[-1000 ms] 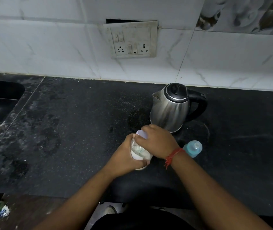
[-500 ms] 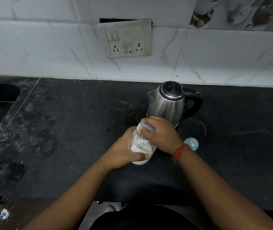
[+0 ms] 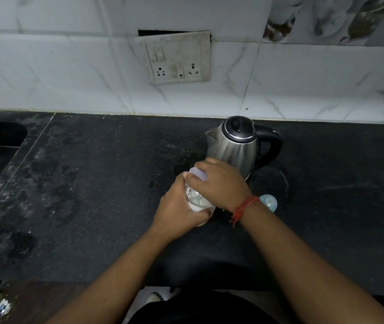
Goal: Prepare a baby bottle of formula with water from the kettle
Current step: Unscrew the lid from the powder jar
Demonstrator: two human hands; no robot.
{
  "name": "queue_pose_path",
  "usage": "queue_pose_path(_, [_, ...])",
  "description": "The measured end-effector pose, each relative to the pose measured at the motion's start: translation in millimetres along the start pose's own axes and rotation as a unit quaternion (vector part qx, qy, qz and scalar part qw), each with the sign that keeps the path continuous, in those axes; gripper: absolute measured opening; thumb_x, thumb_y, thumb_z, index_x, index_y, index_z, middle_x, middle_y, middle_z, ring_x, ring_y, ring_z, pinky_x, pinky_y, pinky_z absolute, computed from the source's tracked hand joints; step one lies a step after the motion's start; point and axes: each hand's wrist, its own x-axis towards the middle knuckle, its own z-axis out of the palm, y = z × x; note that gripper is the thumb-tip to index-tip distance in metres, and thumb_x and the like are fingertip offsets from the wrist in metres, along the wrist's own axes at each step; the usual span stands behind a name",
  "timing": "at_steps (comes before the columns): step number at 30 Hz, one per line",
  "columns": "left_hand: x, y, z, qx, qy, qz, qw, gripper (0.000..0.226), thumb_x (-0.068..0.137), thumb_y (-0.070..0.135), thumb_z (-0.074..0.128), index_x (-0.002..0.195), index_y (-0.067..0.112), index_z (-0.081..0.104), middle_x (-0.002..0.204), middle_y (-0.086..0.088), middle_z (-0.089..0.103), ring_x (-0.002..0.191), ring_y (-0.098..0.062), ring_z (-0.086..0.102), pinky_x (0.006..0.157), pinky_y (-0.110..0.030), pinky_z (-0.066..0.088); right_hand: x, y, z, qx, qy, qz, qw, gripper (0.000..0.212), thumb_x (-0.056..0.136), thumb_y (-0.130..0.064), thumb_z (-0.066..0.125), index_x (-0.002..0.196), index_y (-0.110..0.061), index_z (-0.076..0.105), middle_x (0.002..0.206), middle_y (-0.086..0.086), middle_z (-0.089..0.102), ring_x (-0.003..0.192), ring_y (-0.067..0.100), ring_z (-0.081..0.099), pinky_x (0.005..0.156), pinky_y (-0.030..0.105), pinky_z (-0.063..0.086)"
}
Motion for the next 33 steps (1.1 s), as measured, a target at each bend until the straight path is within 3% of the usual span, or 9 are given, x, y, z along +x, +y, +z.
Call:
queue_pose_path(3, [-1, -3, -9, -0.033, -0.033, -0.005, 0.999, 0.074, 0.066, 0.031, 0.088, 0.125, 0.047, 0.046, 0.113, 0.021, 0.069, 0.102, -0.003, 0.07, 0.085, -0.03, 0.058, -4, 0, -5, 0.069, 0.006, -0.059, 0.996, 0.049, 0.085, -0.065, 0.038, 0.09, -0.025, 0.066, 0.085, -0.008, 0.055, 0.083, 0.009, 0.056, 0.075, 0.033, 0.045])
queue_pose_path(6, [-3, -8, -17, -0.086, -0.099, -0.008, 0.991, 0.083, 0.067, 0.032, 0.087, 0.139, 0.031, 0.045, 0.126, 0.006, 0.066, 0.116, -0.014, 0.066, 0.097, -0.039, 0.055, -3, 8, -20, 0.12, -0.068, -0.142, 0.98, 0.045, 0.087, -0.06, 0.044, 0.107, -0.028, 0.068, 0.098, -0.012, 0.059, 0.093, 0.006, 0.058, 0.085, 0.036, 0.049])
queue_pose_path(11, [-4, -5, -24, -0.063, -0.136, -0.011, 0.989, 0.09, 0.067, 0.029, 0.09, 0.137, 0.047, 0.035, 0.134, 0.016, 0.057, 0.121, 0.001, 0.059, 0.095, -0.018, 0.05, -2, 21, -35, 0.175, -0.194, -0.157, 0.952, 0.053, 0.089, -0.046, 0.06, 0.141, -0.035, 0.053, 0.132, -0.012, 0.049, 0.125, 0.004, 0.05, 0.109, 0.028, 0.04])
queue_pose_path(14, [-2, -5, -25, -0.044, -0.117, 0.001, 0.992, 0.091, 0.072, 0.013, 0.091, 0.136, 0.044, 0.034, 0.131, 0.014, 0.055, 0.115, 0.004, 0.059, 0.088, -0.015, 0.05, -7, 23, -34, 0.203, -0.142, -0.116, 0.962, 0.059, 0.089, -0.042, 0.066, 0.144, -0.035, 0.048, 0.136, -0.014, 0.046, 0.123, 0.002, 0.05, 0.107, 0.029, 0.043])
queue_pose_path(18, [-1, -7, -23, -0.037, -0.094, 0.011, 0.995, 0.089, 0.072, 0.011, 0.091, 0.131, 0.049, 0.035, 0.128, 0.014, 0.056, 0.112, 0.003, 0.06, 0.084, -0.015, 0.051, -9, 14, -30, 0.065, -0.109, -0.057, 0.99, 0.074, 0.082, -0.067, 0.064, 0.142, -0.027, 0.049, 0.136, -0.01, 0.049, 0.12, 0.008, 0.052, 0.104, 0.034, 0.044])
queue_pose_path(20, [-1, -7, -22, -0.033, -0.085, 0.016, 0.996, 0.088, 0.072, 0.011, 0.091, 0.127, 0.051, 0.035, 0.128, 0.015, 0.055, 0.113, 0.004, 0.059, 0.085, -0.013, 0.05, -10, 11, -28, 0.076, -0.118, -0.062, 0.988, 0.07, 0.085, -0.057, 0.069, 0.143, -0.026, 0.046, 0.14, -0.007, 0.048, 0.127, 0.01, 0.048, 0.107, 0.033, 0.041])
queue_pose_path(24, [0, -10, -22, -0.036, -0.075, 0.02, 0.996, 0.087, 0.072, 0.01, 0.091, 0.129, 0.049, 0.037, 0.13, 0.015, 0.055, 0.115, 0.003, 0.059, 0.087, -0.014, 0.05, -16, 10, -27, 0.222, -0.139, -0.079, 0.962, 0.074, 0.087, -0.021, 0.071, 0.151, -0.024, 0.034, 0.152, -0.008, 0.038, 0.14, 0.003, 0.034, 0.114, 0.022, 0.031])
queue_pose_path(29, [0, -15, -22, -0.026, -0.072, 0.024, 0.997, 0.09, 0.072, 0.014, 0.092, 0.129, 0.053, 0.034, 0.131, 0.016, 0.053, 0.117, 0.002, 0.058, 0.086, -0.014, 0.05, -15, 8, -19, 0.083, -0.101, -0.031, 0.991, 0.083, 0.085, -0.064, 0.065, 0.152, -0.024, 0.035, 0.153, -0.004, 0.04, 0.139, 0.014, 0.04, 0.113, 0.038, 0.038])
queue_pose_path(33, [0, -18, -20, -0.022, -0.074, 0.029, 0.997, 0.091, 0.071, 0.018, 0.093, 0.132, 0.053, 0.034, 0.134, 0.014, 0.053, 0.12, -0.003, 0.058, 0.092, -0.019, 0.052, -17, 9, -21, 0.167, -0.126, -0.054, 0.976, 0.068, 0.09, -0.032, 0.07, 0.15, -0.025, 0.038, 0.15, -0.007, 0.042, 0.139, 0.007, 0.036, 0.115, 0.031, 0.034])
